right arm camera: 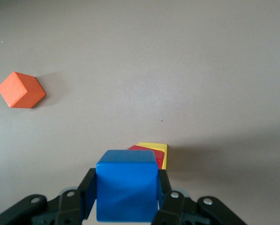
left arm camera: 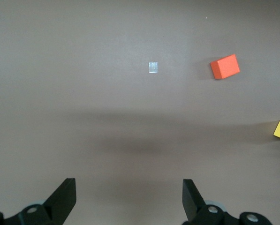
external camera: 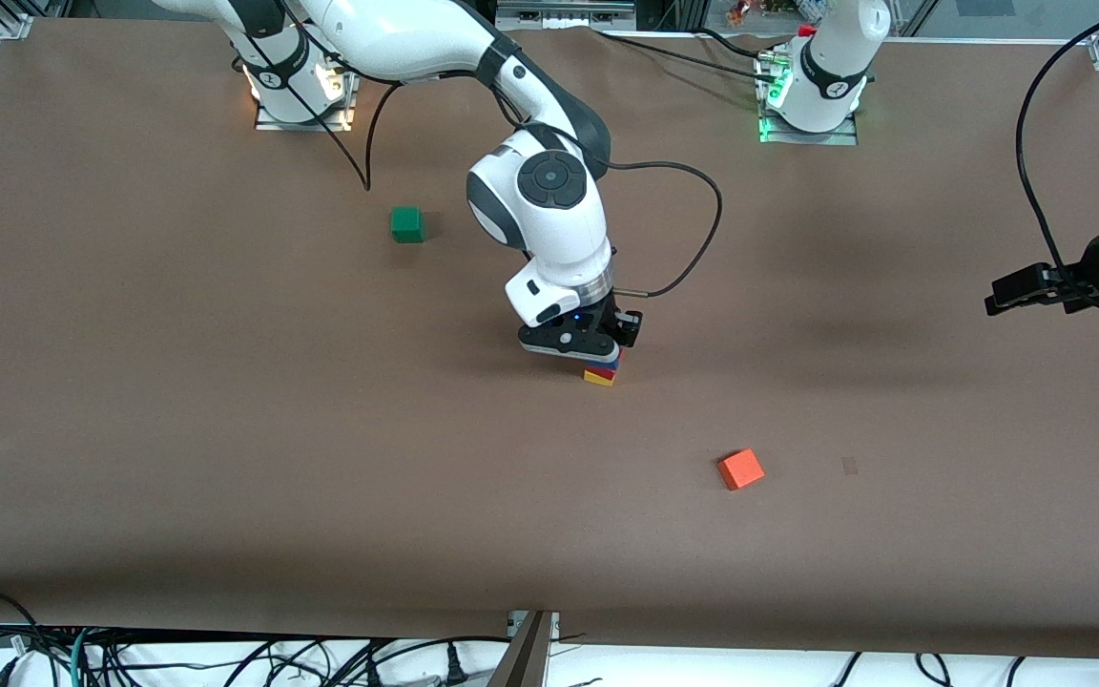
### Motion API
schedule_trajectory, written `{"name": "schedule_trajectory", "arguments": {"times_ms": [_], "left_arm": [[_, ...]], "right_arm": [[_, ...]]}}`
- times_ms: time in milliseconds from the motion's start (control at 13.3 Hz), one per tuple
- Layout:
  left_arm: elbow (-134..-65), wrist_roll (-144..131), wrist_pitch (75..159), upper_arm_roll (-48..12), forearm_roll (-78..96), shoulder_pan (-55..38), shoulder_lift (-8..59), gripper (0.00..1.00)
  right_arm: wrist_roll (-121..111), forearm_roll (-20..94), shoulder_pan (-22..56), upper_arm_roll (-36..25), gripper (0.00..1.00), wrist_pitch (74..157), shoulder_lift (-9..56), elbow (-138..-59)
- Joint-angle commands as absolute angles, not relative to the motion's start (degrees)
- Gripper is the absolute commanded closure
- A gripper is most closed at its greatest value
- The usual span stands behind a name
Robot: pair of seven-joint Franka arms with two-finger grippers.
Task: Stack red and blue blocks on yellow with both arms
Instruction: 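Lower the blue cube onto the red cube and open the right gripper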
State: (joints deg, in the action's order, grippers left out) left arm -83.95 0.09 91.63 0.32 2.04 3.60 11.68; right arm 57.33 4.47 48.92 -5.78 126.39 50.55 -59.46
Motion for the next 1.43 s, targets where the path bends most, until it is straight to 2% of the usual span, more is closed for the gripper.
{"name": "schedule_trajectory", "arguments": {"times_ms": [0, 225, 300, 375, 451, 526, 901, 1126, 1352], "left_arm": [[-81.39, 0.44, 91.32, 0.00, 0.88, 3.34, 12.13, 0.00], [-81.39, 0.44, 91.32, 0.00, 0.79, 3.51, 12.13, 0.00], [-81.39, 0.44, 91.32, 0.09, 0.70, 3.60, 12.13, 0.00], [-81.39, 0.53, 91.32, 0.17, 0.79, 3.86, 12.22, 0.00], [-81.39, 0.53, 91.32, 0.26, 0.88, 3.87, 12.39, 0.00], [-81.39, 0.53, 91.32, 0.26, 0.88, 3.87, 12.48, 0.00], [-81.30, 0.44, 91.32, 0.26, 0.97, 3.78, 12.48, 0.00], [-81.30, 0.53, 91.32, 0.26, 0.97, 3.78, 12.48, 0.00], [-81.30, 0.53, 91.32, 0.26, 0.97, 3.78, 12.48, 0.00]], "right_arm": [[58.54, 3.35, 49.31, -5.80, 0.63, 127.97, 52.29, -58.09], [58.97, 1.76, 49.57, -5.71, 0.60, 128.06, 53.17, -58.10], [59.06, 1.76, 49.57, -5.71, 0.51, 128.23, 53.35, -58.10], [59.06, 1.76, 49.48, -5.71, 0.39, 128.32, 53.26, -58.10], [59.06, 1.84, 49.31, -5.71, 0.10, 128.32, 53.26, -58.10], [59.32, 1.85, 49.13, -5.71, 0.00, 128.23, 53.09, -58.10], [59.15, 2.02, 48.69, -6.15, 0.00, 124.47, 51.25, -58.10], [58.27, 2.28, 45.45, -6.50, 0.00, 118.76, 43.97, -58.62], [54.26, 2.46, 40.27, -6.50, 0.00, 107.44, 36.23, -62.21]]}}
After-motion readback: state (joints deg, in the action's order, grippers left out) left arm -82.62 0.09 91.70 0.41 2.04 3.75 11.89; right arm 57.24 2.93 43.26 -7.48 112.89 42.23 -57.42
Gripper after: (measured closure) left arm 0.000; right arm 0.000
